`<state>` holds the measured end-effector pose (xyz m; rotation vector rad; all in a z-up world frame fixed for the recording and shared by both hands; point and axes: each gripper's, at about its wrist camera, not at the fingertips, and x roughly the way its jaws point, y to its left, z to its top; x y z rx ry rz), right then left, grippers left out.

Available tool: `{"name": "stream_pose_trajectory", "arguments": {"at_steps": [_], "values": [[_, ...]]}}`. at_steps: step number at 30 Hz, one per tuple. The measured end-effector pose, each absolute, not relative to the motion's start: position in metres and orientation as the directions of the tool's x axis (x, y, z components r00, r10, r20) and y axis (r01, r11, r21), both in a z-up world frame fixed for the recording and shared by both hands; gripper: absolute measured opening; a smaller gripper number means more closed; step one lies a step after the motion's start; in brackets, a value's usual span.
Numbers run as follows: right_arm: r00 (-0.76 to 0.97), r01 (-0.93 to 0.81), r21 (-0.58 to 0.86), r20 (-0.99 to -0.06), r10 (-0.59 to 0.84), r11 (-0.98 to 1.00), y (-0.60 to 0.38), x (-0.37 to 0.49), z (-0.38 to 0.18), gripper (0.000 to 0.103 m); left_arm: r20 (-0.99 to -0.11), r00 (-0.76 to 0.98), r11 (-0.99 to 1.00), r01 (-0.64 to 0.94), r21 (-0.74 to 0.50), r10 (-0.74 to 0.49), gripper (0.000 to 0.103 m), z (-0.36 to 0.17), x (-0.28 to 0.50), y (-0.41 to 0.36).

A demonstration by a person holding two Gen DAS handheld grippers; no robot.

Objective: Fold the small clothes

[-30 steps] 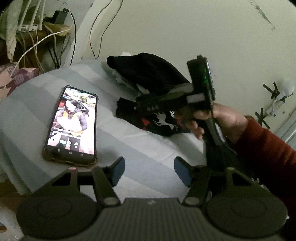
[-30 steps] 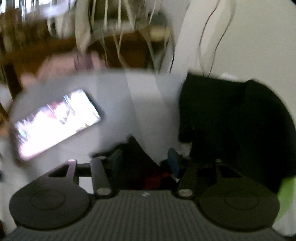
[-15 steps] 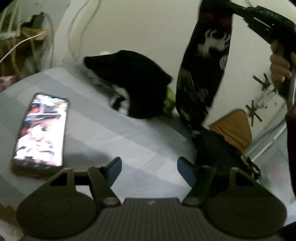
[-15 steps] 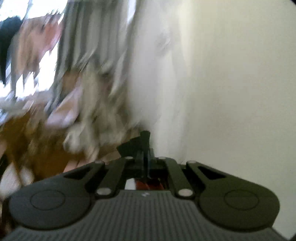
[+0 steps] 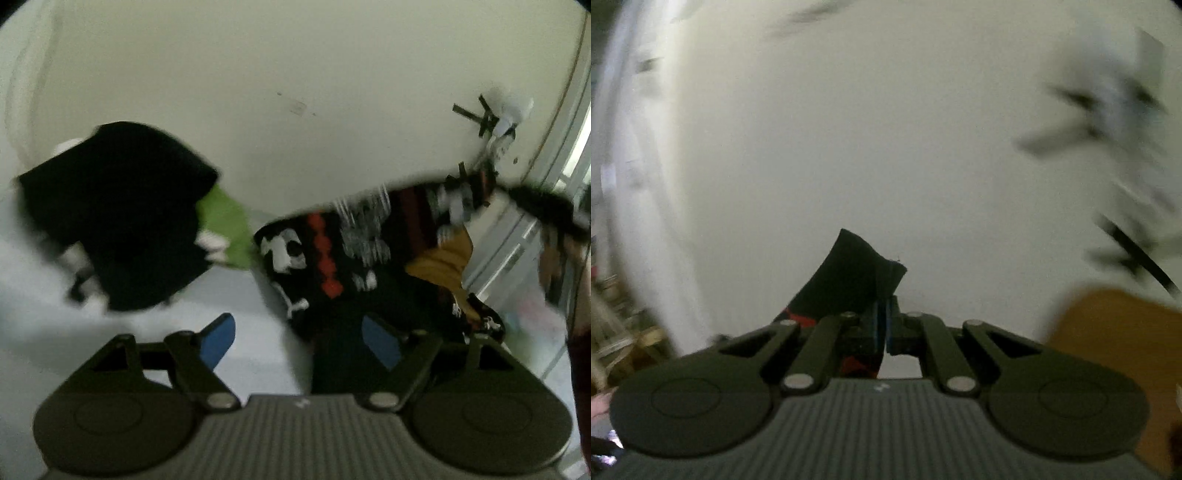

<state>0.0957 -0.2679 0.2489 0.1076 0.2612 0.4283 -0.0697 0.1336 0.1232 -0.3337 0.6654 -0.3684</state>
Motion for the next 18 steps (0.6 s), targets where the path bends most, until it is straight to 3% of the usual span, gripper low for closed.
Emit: {"name": "stream_pose_trajectory", "arguments": {"at_steps": [6,9,11,13,18], "values": [[0.856,-0.208,0.363,-0.381,0.348,0.908,-0.369,0.121,0.147,0.007,-0.641,0.646,0.905,0.214,-0.367,-0.413,0.081,0.091,0.041,0.066],[0.842,-0.172,0.425,-0.405,0.356,0.889,-0.394,0.124,0.117,0.007,-0.700,0.602,0.921,0.196,-0.338,-0.385,0.078,0.065,0.083,0.038],[0.836,-0.170,0.472,-0.397,0.380,0.865,-0.396,0.126,0.105,0.007,-0.727,0.589,0.935,0.196,-0.294,-0.353,0.044,0.052,0.103,0.020],[0.838,-0.181,0.510,-0.368,0.404,0.841,-0.406,0.127,0.107,0.007,-0.726,0.632,0.963,0.190,-0.193,-0.270,0.018,0.052,0.111,0.008],[0.895,-0.235,0.592,-0.177,0.409,0.771,-0.420,0.099,0.115,0.007,-0.652,0.698,0.950,0.145,-0.276,-0.296,0.016,0.053,0.111,0.024]]}}
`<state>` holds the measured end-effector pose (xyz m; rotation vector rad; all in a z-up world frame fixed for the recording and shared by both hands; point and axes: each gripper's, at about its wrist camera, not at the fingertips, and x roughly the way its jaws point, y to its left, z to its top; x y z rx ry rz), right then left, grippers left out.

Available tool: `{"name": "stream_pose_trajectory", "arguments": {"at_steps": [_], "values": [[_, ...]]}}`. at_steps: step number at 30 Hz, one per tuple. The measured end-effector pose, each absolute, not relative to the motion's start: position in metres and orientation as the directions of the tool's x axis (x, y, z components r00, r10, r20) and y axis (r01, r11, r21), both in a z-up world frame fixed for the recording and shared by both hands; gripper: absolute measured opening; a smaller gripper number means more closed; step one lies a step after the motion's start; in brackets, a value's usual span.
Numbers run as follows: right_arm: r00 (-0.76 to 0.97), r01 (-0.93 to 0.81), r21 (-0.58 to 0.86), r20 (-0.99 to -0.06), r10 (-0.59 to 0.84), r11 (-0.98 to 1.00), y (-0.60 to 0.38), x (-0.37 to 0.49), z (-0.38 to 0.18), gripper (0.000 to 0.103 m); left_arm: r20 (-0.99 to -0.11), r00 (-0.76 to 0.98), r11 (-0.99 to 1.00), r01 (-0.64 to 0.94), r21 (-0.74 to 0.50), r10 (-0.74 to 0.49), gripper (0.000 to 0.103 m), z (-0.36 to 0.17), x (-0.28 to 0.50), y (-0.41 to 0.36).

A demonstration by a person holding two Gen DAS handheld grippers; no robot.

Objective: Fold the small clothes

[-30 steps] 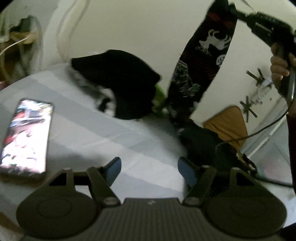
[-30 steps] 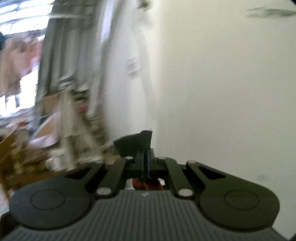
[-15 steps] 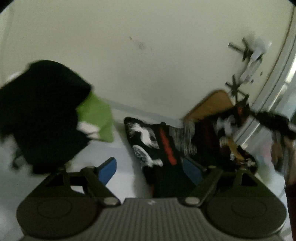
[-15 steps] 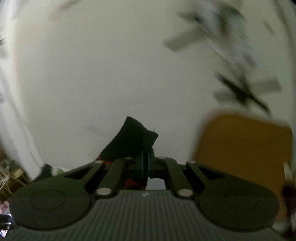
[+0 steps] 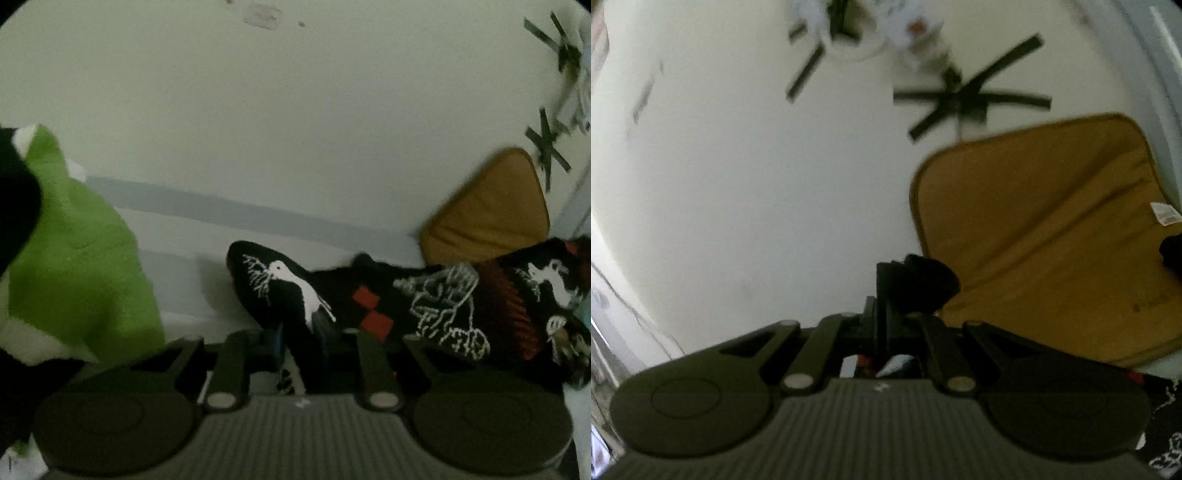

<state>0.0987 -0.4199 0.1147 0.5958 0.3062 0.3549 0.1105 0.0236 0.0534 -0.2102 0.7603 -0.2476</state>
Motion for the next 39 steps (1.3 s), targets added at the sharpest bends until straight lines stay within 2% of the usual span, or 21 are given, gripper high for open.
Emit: {"name": "stream_pose_trajectory", "arguments": {"at_steps": [1,3,5,7,9,11,13,15,17,20,21,25,27,28,30,31,32,33,35,37,39], "values": [[0.902,-0.205,0.572,-0.205,0.380,0.794,-0.420,0.096,0.110,0.007,-0.659,0.698,0.955,0.132,-0.265,-0.279,0.016,0.049,0.109,0.024],[0.890,-0.109,0.475,-0.345,0.299,0.873,-0.399,0.100,0.096,0.007,-0.667,0.707,0.969,0.110,-0.224,-0.234,0.023,0.038,0.105,0.022],[0.839,-0.027,0.326,-0.506,0.199,0.945,-0.385,0.107,0.071,0.012,-0.663,0.730,0.985,0.084,-0.151,-0.164,0.052,0.036,0.097,0.016],[0.805,-0.009,0.231,-0.576,0.144,0.973,-0.381,0.106,0.055,0.012,-0.656,0.745,0.992,0.068,-0.104,-0.120,0.056,0.041,0.087,0.019],[0.839,0.007,0.281,-0.524,0.147,0.960,-0.397,0.086,0.067,0.017,-0.631,0.767,0.991,0.052,-0.120,-0.117,0.056,0.053,0.074,0.029],[0.903,0.048,0.323,-0.419,0.097,0.945,-0.418,0.052,0.088,0.020,-0.599,0.791,0.986,0.031,-0.166,-0.125,0.056,0.066,0.065,0.038],[0.948,0.133,0.338,-0.319,-0.019,0.932,-0.447,0.017,0.108,0.025,-0.563,0.811,0.976,0.047,-0.213,-0.162,0.056,0.079,0.062,0.038],[0.951,0.230,0.341,-0.279,-0.136,0.911,-0.474,-0.006,0.118,0.033,-0.544,0.813,0.968,0.096,-0.231,-0.211,0.057,0.087,0.066,0.024],[0.931,0.310,0.324,-0.297,-0.215,0.894,-0.496,-0.014,0.123,0.036,-0.541,0.793,0.954,0.168,-0.247,-0.280,0.061,0.087,0.075,0.004],[0.902,0.334,0.240,-0.362,-0.235,0.912,-0.506,0.004,0.126,0.049,-0.552,0.770,0.947,0.233,-0.222,-0.320,0.062,0.073,0.086,-0.027],[0.894,0.318,0.197,-0.389,-0.223,0.928,-0.505,0.015,0.126,0.055,-0.563,0.761,0.947,0.245,-0.208,-0.321,0.062,0.066,0.089,-0.035],[0.832,0.267,0.003,-0.506,-0.229,0.964,-0.495,0.058,0.111,0.059,-0.652,0.704,0.958,0.250,-0.142,-0.281,0.059,0.034,0.103,-0.062],[0.787,0.269,-0.101,-0.551,-0.279,0.958,-0.494,0.078,0.100,0.064,-0.618,0.730,0.956,0.256,-0.146,-0.290,0.064,0.036,0.101,-0.059],[0.758,0.288,-0.137,-0.573,-0.313,0.948,-0.498,0.090,0.091,0.062,-0.645,0.710,0.958,0.249,-0.146,-0.282,0.063,0.033,0.105,-0.059],[0.701,0.317,-0.127,-0.637,-0.322,0.940,-0.515,0.106,0.075,0.023,-0.652,0.707,0.959,0.253,-0.129,-0.274,0.065,0.031,0.105,-0.061],[0.718,0.317,-0.037,-0.644,-0.264,0.948,-0.526,0.104,0.077,0.008,-0.654,0.707,0.960,0.256,-0.117,-0.268,0.065,0.031,0.105,-0.062],[0.743,0.347,0.020,-0.616,-0.262,0.938,-0.533,0.099,0.088,0.008,-0.655,0.709,0.961,0.256,-0.106,-0.261,0.065,0.031,0.104,-0.064],[0.791,0.382,0.068,-0.539,-0.289,0.922,-0.540,0.085,0.107,0.008,-0.656,0.710,0.962,0.256,-0.099,-0.257,0.065,0.030,0.104,-0.066],[0.901,0.391,0.272,-0.310,-0.305,0.879,-0.561,0.043,0.147,0.008,-0.657,0.711,0.962,0.255,-0.093,-0.252,0.065,0.031,0.104,-0.067],[0.949,0.316,0.479,-0.145,-0.281,0.819,-0.583,0.009,0.170,0.008,-0.657,0.710,0.962,0.258,-0.094,-0.254,0.066,0.031,0.103,-0.068],[0.971,0.235,0.578,-0.101,-0.218,0.781,-0.595,-0.001,0.183,0.008,-0.657,0.706,0.960,0.261,-0.103,-0.263,0.069,0.032,0.105,-0.068]]}}
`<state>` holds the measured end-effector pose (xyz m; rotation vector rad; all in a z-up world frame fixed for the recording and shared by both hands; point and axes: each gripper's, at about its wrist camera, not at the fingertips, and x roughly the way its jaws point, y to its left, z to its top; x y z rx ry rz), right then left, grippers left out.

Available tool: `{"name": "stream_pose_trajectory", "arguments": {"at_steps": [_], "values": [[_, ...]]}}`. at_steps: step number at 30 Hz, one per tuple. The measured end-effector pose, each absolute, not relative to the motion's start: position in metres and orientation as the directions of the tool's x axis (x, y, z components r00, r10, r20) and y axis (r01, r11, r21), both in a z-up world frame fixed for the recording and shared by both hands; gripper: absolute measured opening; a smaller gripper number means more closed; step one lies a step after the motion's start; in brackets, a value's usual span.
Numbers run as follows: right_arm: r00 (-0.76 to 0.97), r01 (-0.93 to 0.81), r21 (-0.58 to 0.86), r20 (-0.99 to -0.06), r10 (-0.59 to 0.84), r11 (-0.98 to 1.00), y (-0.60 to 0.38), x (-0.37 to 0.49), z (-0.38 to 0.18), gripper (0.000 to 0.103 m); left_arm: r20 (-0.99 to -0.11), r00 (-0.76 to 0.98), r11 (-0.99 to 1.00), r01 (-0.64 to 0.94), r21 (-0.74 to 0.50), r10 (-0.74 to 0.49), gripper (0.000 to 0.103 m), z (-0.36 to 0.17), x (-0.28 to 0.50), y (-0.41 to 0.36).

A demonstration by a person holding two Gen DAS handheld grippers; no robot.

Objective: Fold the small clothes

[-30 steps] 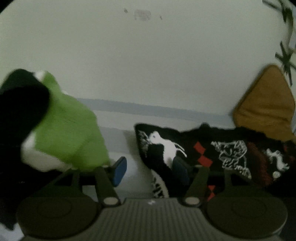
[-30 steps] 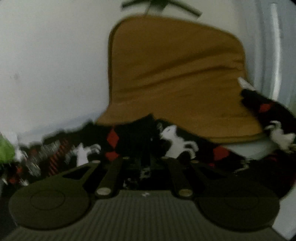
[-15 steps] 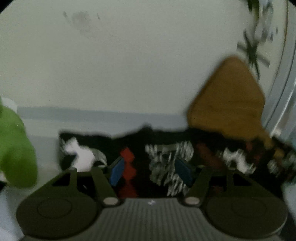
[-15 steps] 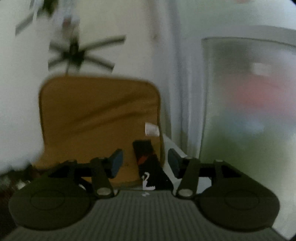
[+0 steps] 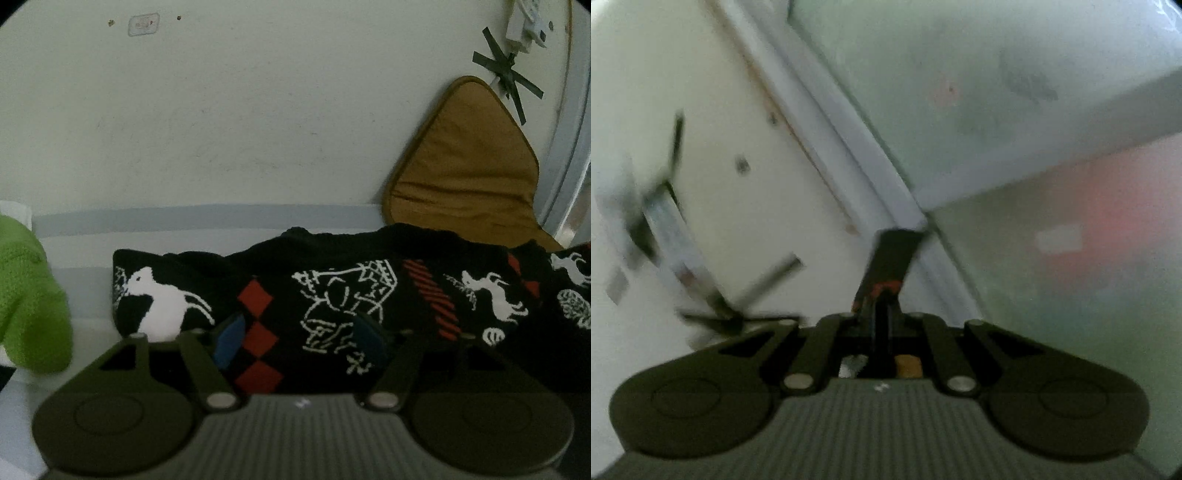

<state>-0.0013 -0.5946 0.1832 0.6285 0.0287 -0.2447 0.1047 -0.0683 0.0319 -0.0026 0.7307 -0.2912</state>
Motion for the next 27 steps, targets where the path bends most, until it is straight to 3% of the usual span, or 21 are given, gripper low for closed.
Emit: {"name": "stream_pose_trajectory", "arguments": {"at_steps": [4,10,13,16,17,18,20,23,27], "values": [[0.994,0.113,0.609,-0.064,-0.094,0.785,-0.570,0.003,0.205,0.008,-0.645,0.699,0.949,0.273,-0.159,-0.309,0.071,0.035,0.104,-0.061],[0.969,-0.200,0.470,-0.037,0.246,0.860,-0.444,0.044,0.247,0.008,-0.565,0.720,0.912,0.258,-0.320,-0.402,0.075,0.066,0.078,-0.010],[0.882,-0.402,0.358,-0.094,0.461,0.843,-0.357,0.066,0.257,0.009,-0.512,0.770,0.913,0.228,-0.338,-0.381,0.081,0.083,0.058,0.022],[0.700,-0.624,0.302,-0.193,0.687,0.721,-0.270,0.083,0.249,0.015,-0.483,0.800,0.919,0.206,-0.335,-0.355,0.090,0.094,0.045,0.043],[0.644,-0.679,0.254,-0.244,0.725,0.688,-0.243,0.085,0.244,0.026,-0.478,0.809,0.923,0.197,-0.329,-0.343,0.092,0.096,0.042,0.048],[0.634,-0.699,0.186,-0.286,0.719,0.690,-0.225,0.084,0.241,0.042,-0.475,0.814,0.926,0.192,-0.324,-0.335,0.092,0.098,0.040,0.051],[0.690,-0.681,0.052,-0.288,0.664,0.730,-0.213,0.077,0.234,0.055,-0.476,0.819,0.932,0.184,-0.311,-0.321,0.092,0.098,0.040,0.055],[0.749,-0.609,0.044,-0.297,0.592,0.792,-0.244,0.080,0.222,0.055,-0.489,0.816,0.939,0.180,-0.293,-0.309,0.092,0.094,0.049,0.053],[0.822,-0.394,0.090,-0.410,0.395,0.915,-0.317,0.078,0.180,0.059,-0.527,0.794,0.943,0.173,-0.284,-0.305,0.094,0.081,0.065,0.043]]}}
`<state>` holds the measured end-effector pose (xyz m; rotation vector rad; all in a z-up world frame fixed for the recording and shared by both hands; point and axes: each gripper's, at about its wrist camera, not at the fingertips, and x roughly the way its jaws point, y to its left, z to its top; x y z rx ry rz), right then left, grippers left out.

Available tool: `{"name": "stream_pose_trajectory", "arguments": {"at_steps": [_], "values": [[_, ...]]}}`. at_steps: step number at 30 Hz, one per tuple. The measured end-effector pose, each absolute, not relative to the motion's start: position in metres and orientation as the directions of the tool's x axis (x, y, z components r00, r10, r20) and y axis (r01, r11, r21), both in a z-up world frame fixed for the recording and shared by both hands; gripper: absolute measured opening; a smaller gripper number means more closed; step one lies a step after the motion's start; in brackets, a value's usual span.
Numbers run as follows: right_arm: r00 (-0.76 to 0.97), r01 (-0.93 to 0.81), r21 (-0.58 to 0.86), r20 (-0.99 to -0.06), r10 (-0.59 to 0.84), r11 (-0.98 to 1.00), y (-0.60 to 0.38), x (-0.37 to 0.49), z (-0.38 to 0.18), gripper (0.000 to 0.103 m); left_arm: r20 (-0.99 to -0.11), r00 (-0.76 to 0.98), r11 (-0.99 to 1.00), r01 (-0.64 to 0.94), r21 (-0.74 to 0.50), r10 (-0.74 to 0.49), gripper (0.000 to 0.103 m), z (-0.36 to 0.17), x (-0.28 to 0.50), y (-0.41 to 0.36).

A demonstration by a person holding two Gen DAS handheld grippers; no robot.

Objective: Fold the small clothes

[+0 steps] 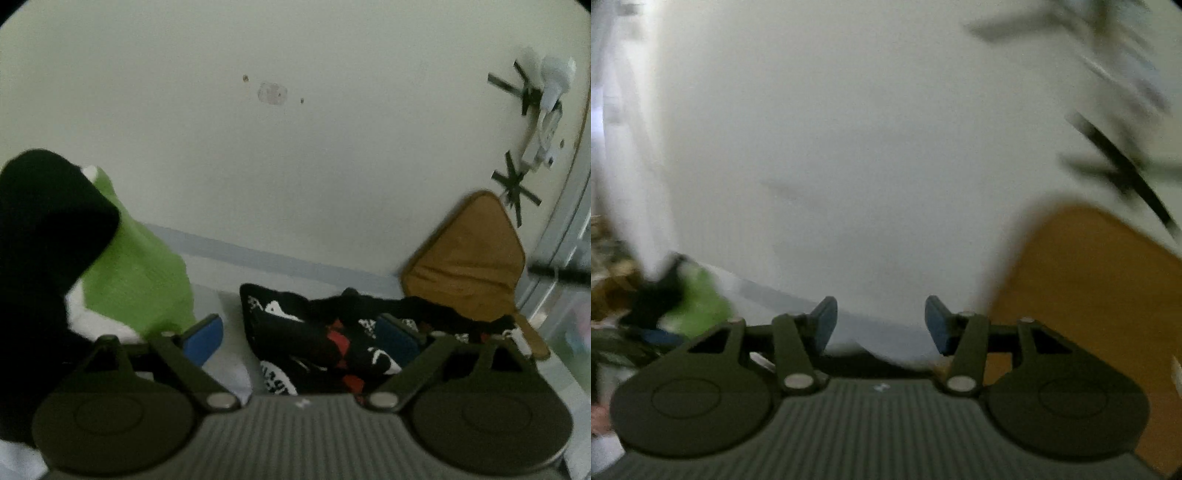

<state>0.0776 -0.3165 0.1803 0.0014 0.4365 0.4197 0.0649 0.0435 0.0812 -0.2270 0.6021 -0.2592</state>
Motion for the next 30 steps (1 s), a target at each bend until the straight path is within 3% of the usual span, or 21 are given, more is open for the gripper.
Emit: {"name": "stream_pose_trajectory", "arguments": {"at_steps": [2,4,5,6,8,11,13,15,16,18,20,23,24,29,30], "values": [[0.835,-0.271,0.097,-0.470,0.284,0.958,-0.349,0.070,0.151,0.067,-0.552,0.784,0.951,0.153,-0.269,-0.283,0.095,0.074,0.074,0.039],[0.821,-0.170,0.141,-0.527,0.219,0.975,-0.376,0.068,0.123,0.069,-0.580,0.769,0.954,0.131,-0.270,-0.270,0.094,0.065,0.083,0.038],[0.804,-0.139,0.173,-0.555,0.213,0.975,-0.386,0.069,0.109,0.048,-0.591,0.761,0.954,0.119,-0.274,-0.265,0.093,0.062,0.086,0.038],[0.782,-0.121,0.202,-0.583,0.219,0.972,-0.392,0.070,0.095,0.016,-0.598,0.757,0.954,0.112,-0.278,-0.263,0.093,0.059,0.087,0.039],[0.775,-0.068,0.160,-0.614,0.154,0.985,-0.392,0.074,0.078,0.015,-0.601,0.757,0.955,0.105,-0.277,-0.258,0.092,0.057,0.084,0.040],[0.808,-0.026,0.044,-0.587,0.047,0.999,-0.382,0.079,0.072,0.017,-0.597,0.765,0.960,0.101,-0.262,-0.243,0.092,0.058,0.076,0.043],[0.827,-0.028,-0.044,-0.563,-0.001,0.999,-0.372,0.073,0.073,0.021,-0.590,0.770,0.960,0.101,-0.262,-0.242,0.092,0.061,0.073,0.048],[0.859,-0.024,-0.096,-0.510,-0.029,0.995,-0.363,0.060,0.083,0.036,-0.584,0.777,0.961,0.098,-0.259,-0.236,0.092,0.065,0.075,0.052],[0.884,-0.022,-0.094,-0.466,-0.025,0.995,-0.366,0.049,0.086,0.038,-0.583,0.778,0.961,0.096,-0.258,-0.234,0.090,0.067,0.077,0.052],[0.922,-0.067,-0.059,-0.386,0.039,0.996,-0.362,0.027,0.103,0.038,-0.588,0.771,0.959,0.105,-0.262,-0.245,0.083,0.069,0.085,0.051],[0.917,-0.188,-0.016,-0.362,0.169,0.982,-0.351,0.013,0.113,0.036,-0.604,0.751,0.957,0.134,-0.256,-0.267,0.064,0.067,0.094,0.044],[0.834,-0.389,-0.021,-0.432,0.343,0.921,-0.318,0.002,0.110,0.036,-0.661,0.692,0.954,0.147,-0.262,-0.288,0.042,0.055,0.110,0.032],[0.809,-0.431,-0.047,-0.463,0.362,0.901,-0.302,0.005,0.103,0.035,-0.671,0.680,0.951,0.143,-0.273,-0.295,0.041,0.052,0.115,0.029],[0.759,-0.484,-0.171,-0.571,0.314,0.858,-0.255,0.041,0.068,0.034,-0.679,0.667,0.946,0.136,-0.293,-0.306,0.023,0.062,0.123,0.024],[0.760,-0.477,-0.198,-0.582,0.289,0.856,-0.251,0.046,0.064,0.023,-0.678,0.662,0.940,0.135,-0.312,-0.320,0.022,0.066,0.124,0.027]]}}
